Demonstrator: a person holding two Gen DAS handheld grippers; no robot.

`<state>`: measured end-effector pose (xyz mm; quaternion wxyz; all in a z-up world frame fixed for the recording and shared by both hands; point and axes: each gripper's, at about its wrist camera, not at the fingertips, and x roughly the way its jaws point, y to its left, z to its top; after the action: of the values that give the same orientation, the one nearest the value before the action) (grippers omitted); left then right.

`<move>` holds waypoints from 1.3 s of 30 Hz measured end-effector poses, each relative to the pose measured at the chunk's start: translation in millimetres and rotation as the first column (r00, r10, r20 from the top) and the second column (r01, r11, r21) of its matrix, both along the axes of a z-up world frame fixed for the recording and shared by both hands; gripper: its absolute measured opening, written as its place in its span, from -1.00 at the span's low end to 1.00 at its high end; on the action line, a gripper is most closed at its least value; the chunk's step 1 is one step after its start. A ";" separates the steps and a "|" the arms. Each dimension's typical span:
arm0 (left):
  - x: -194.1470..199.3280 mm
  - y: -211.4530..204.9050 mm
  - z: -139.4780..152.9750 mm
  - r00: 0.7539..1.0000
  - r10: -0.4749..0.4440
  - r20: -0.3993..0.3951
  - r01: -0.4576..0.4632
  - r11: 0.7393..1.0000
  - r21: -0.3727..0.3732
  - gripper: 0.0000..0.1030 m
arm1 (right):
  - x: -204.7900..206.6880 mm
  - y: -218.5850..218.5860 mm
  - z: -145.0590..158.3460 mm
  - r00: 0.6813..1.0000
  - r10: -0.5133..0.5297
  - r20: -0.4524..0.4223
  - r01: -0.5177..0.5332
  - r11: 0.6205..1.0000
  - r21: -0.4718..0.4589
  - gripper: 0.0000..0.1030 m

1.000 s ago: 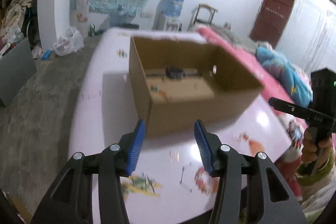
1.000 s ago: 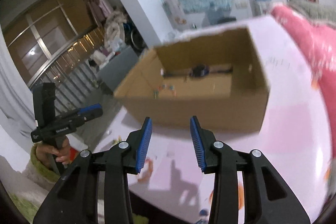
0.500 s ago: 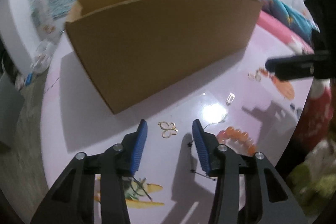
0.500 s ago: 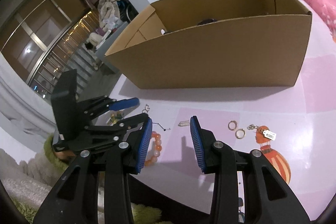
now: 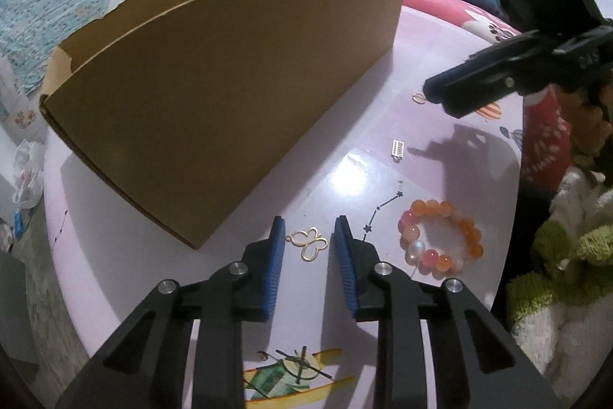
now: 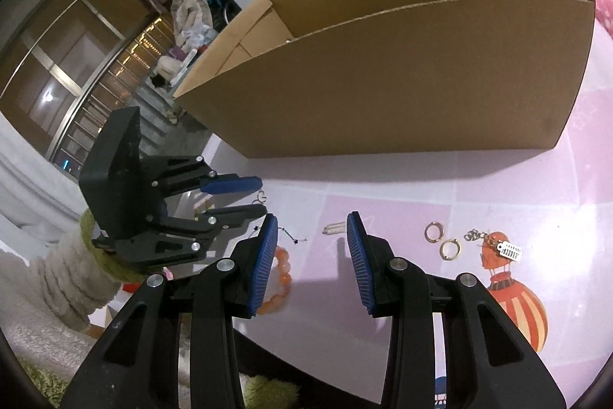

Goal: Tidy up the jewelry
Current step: 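Grasp the gold butterfly earring with the left tool while the right tool grasps the silver charm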

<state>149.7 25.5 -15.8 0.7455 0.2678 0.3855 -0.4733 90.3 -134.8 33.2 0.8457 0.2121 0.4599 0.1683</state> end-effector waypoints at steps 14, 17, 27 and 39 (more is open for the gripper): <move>-17.3 -1.9 -2.0 0.997 0.068 0.039 -0.067 0.997 -0.030 -0.63 | -3.7 -5.0 4.2 1.000 -0.020 0.022 0.021 0.999 -0.050 -0.29; -21.9 2.0 1.4 0.993 0.117 0.034 -0.115 0.992 -0.058 -0.63 | -7.6 -0.3 5.5 0.999 -0.015 0.039 0.019 0.995 -0.095 -0.29; -22.9 20.6 18.2 0.935 0.352 -0.032 -0.352 0.919 -0.177 -0.63 | -4.0 35.2 -9.9 0.998 0.024 0.053 -0.006 0.951 -0.311 -0.32; -22.3 36.4 23.6 0.895 0.439 -0.080 -0.445 0.868 -0.219 -0.63 | 6.6 67.0 -24.4 0.996 0.048 0.081 -0.003 0.878 -0.479 -0.56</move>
<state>127.5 61.9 7.8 0.8547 0.0771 0.3886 -0.3354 96.9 -67.8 8.9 0.8894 -0.0172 0.4514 0.0700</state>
